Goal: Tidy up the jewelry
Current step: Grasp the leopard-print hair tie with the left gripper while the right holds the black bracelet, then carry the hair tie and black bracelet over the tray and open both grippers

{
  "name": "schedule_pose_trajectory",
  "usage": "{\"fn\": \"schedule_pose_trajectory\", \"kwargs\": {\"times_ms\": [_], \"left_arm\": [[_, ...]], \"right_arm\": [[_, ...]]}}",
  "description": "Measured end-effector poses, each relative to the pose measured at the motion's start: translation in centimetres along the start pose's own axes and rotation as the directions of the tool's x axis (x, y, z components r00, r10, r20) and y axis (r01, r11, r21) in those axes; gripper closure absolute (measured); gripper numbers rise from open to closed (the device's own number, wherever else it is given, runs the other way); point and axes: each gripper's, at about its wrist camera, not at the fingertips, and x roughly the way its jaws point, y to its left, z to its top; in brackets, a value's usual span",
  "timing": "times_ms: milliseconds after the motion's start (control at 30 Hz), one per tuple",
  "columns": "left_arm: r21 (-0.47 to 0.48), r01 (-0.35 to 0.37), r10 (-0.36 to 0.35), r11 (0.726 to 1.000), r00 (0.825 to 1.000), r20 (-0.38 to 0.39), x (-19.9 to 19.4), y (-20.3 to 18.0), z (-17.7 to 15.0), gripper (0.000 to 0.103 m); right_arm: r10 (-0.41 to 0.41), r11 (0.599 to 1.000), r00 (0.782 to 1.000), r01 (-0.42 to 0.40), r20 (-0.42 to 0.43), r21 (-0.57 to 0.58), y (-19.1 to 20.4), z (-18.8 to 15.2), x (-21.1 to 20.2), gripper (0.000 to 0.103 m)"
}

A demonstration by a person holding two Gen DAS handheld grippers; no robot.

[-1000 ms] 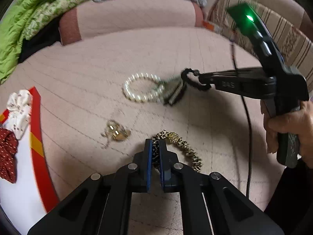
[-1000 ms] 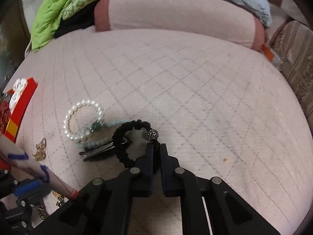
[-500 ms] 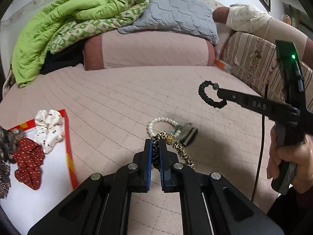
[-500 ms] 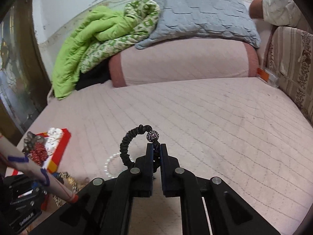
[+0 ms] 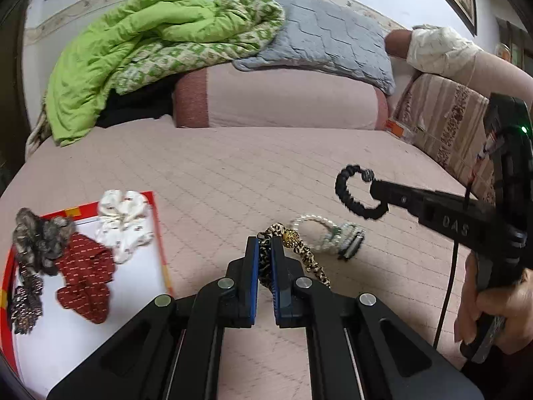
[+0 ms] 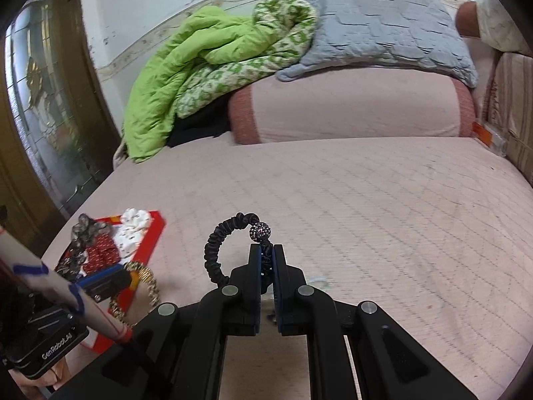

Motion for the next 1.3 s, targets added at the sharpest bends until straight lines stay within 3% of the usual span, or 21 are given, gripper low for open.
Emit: {"fn": "schedule_pose_trajectory", "kwargs": {"times_ms": [300,767,933,1100,1300], "left_arm": [[-0.097,-0.073,0.077,0.993,0.996,0.035,-3.0,5.8,-0.1,0.096],[-0.262,-0.223,0.23,0.939,0.973,-0.003,-7.1,15.8,-3.2,0.096],[-0.296,-0.278,0.272,0.914,0.96,-0.064,-6.5,18.2,-4.2,0.096],[-0.29,-0.303,0.287,0.908,0.953,-0.098,-5.4,18.7,-4.6,0.096],[-0.271,-0.336,0.312,0.902,0.942,-0.126,-4.2,18.8,-4.6,0.096]], "right_arm": [[0.098,0.992,0.995,-0.1,-0.031,-0.073,6.5,-1.2,1.0,0.096],[0.25,0.946,0.96,-0.27,-0.129,-0.179,16.7,-4.0,2.2,0.096],[0.232,0.936,0.953,-0.273,-0.194,-0.222,19.2,-5.0,3.9,0.096],[0.156,0.941,0.963,-0.212,-0.219,-0.265,20.1,-5.3,6.3,0.096],[0.131,0.95,0.962,-0.19,-0.238,-0.248,20.3,-4.6,9.1,0.096]]}}
